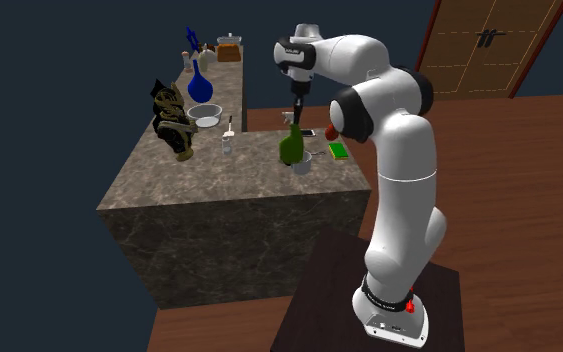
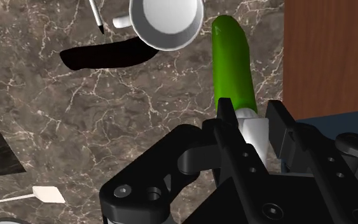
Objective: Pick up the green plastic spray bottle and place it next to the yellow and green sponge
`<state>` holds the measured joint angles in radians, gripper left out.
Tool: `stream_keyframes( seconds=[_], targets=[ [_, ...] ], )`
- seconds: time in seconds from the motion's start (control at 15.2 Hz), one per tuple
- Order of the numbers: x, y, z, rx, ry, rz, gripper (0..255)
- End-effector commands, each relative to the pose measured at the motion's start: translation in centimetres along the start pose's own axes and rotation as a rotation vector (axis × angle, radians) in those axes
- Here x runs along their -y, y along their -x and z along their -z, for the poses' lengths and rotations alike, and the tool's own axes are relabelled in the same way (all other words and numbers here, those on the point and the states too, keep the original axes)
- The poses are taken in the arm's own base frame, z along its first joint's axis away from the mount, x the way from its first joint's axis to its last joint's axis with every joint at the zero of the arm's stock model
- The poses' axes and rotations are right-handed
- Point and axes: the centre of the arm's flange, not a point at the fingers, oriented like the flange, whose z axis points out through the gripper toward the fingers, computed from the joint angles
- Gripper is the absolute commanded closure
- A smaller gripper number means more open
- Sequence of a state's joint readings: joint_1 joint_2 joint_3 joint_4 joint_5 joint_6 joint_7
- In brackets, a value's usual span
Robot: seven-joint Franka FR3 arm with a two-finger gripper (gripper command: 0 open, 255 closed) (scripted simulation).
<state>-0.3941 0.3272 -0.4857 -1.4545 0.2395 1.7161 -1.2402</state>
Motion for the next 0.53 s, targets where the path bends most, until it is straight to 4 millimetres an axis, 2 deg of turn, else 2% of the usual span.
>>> stream_keyframes(
  seconds=[0.0,0.46],
  targets=[
    [-1.2,2.4,0.3,0.0,0.0,0.001,255],
    [-5.5,10.5,1.2,0.0,0.0,0.001,255]
  ],
)
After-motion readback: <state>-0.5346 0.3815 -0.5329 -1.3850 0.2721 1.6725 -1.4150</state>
